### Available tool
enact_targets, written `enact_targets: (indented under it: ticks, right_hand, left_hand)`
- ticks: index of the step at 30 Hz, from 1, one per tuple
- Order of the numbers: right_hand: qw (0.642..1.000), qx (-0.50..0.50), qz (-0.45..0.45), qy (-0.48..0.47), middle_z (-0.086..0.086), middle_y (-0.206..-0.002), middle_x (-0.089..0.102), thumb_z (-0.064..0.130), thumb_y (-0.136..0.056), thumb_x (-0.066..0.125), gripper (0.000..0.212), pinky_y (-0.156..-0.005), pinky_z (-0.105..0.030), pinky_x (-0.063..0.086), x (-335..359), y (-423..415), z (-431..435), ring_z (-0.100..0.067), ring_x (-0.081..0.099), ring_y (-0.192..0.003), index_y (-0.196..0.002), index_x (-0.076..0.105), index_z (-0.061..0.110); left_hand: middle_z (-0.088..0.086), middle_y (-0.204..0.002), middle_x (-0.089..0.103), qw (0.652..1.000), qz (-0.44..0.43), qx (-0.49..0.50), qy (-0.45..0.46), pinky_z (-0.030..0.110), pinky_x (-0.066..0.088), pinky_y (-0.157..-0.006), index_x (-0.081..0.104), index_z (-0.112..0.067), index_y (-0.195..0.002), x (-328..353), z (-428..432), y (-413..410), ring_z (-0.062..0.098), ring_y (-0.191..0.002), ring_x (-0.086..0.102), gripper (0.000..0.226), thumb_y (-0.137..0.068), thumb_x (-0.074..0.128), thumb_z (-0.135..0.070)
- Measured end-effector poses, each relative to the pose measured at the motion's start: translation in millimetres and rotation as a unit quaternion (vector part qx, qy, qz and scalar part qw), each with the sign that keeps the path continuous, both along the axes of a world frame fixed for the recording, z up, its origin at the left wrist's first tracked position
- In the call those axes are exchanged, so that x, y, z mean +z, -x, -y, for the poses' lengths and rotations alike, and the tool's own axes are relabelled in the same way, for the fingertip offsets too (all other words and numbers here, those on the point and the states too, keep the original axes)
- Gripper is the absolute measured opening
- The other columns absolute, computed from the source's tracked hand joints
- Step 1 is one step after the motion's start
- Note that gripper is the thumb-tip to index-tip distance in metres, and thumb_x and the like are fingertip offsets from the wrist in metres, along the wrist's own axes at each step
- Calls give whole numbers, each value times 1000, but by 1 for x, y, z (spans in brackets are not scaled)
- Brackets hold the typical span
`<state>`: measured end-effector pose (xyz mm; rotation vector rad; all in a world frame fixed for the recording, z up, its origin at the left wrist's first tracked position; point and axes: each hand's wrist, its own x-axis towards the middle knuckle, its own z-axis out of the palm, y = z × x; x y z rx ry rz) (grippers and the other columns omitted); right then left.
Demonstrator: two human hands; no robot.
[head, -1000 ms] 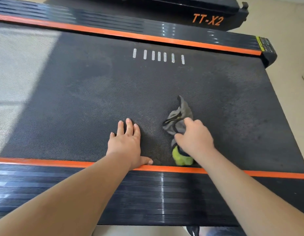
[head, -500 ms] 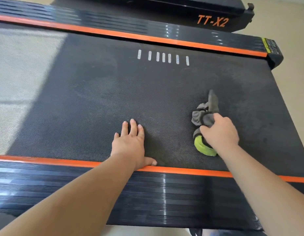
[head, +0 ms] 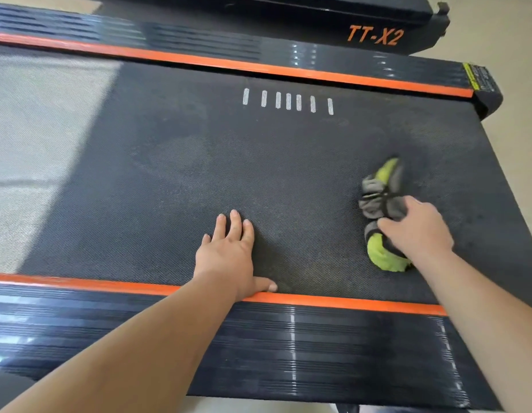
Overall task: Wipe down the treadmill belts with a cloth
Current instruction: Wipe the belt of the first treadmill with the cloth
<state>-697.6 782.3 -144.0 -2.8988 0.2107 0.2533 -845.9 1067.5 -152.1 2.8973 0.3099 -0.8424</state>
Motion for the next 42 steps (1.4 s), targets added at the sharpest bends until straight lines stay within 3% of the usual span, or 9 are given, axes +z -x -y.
enact_targets:
  ticks: [3, 10, 13, 19, 23, 28, 34, 36, 42]
  right_hand:
    - [999, -6, 9, 35, -12, -113, 63, 45, -76, 72, 43, -83, -43, 55, 1, 20, -32, -37, 65, -106, -112, 64, 21]
    - [954, 282, -61, -81, 2, -106, 56, 46, -79, 66, 33, -77, -37, 50, 0, 106, -152, -28, 59, -109, -106, 61, 28]
    - [975, 205, -56, -59, 4, -103, 50, 49, -76, 69, 35, -75, -37, 47, 0, 58, -94, -27, 60, -109, -103, 55, 32]
    - [999, -47, -6, -10, -16, -112, 63, 47, -78, 66, 40, -84, -46, 52, 4, 15, 6, -41, 62, -103, -108, 61, 22]
    - [997, 62, 42, -3, -7, -116, 60, 45, -78, 70, 41, -82, -40, 55, 3, 66, -86, -33, 62, -109, -113, 63, 25]
    - [952, 292, -41, -85, 4, -108, 57, 50, -78, 65, 35, -76, -37, 50, 3, 105, -141, -26, 60, -110, -106, 59, 29]
    - [999, 31, 11, -36, -6, -102, 54, 51, -81, 61, 32, -77, -42, 46, 0, 23, -24, -38, 61, -107, -101, 57, 26]
    - [999, 20, 43, 10, -9, -105, 54, 49, -82, 61, 34, -74, -42, 45, 2, 34, -27, -39, 59, -106, -104, 58, 23]
    - [955, 288, -10, -62, 2, -110, 59, 47, -80, 64, 35, -74, -37, 51, 2, 117, -146, -27, 61, -108, -110, 63, 29]
  left_hand:
    - [3, -169, -27, 1000, -6, 3, 6, 50, 12, -127, -13, -20, -163, -1, 0, 0, 29, -157, -20, 140, -68, 60, -92]
    - [-1, -169, -22, 999, 12, 25, 20, 46, 15, -128, -8, -23, -164, 8, 1, 2, 27, -158, -11, 125, -78, 65, -79]
    - [1, -170, -22, 1000, 14, 3, 6, 48, 13, -127, -8, -21, -164, 2, 0, 2, 27, -157, -17, 138, -67, 59, -93]
    - [1, -170, -23, 1000, 13, 5, 7, 49, 12, -127, -11, -21, -163, 0, 1, 2, 28, -157, -18, 141, -66, 59, -94]
    - [1, -170, -23, 1000, 14, 6, 5, 49, 12, -127, -10, -21, -164, 1, 1, 1, 28, -157, -18, 140, -67, 59, -93]
    - [-2, -170, -22, 999, 27, 18, 21, 46, 14, -126, -4, -28, -165, 1, 0, 2, 24, -158, -16, 127, -73, 63, -85]
    - [0, -170, -23, 1000, 18, 5, 2, 48, 13, -127, -11, -23, -164, -1, 0, 2, 27, -157, -18, 140, -65, 58, -95]
    - [0, -170, -23, 1000, 19, 5, 3, 48, 13, -127, -11, -23, -164, -1, 0, 1, 27, -157, -18, 140, -65, 58, -95]
    - [-2, -170, -21, 999, 33, 11, 20, 48, 16, -127, -5, -28, -165, -2, -1, 1, 25, -158, -15, 124, -75, 62, -82]
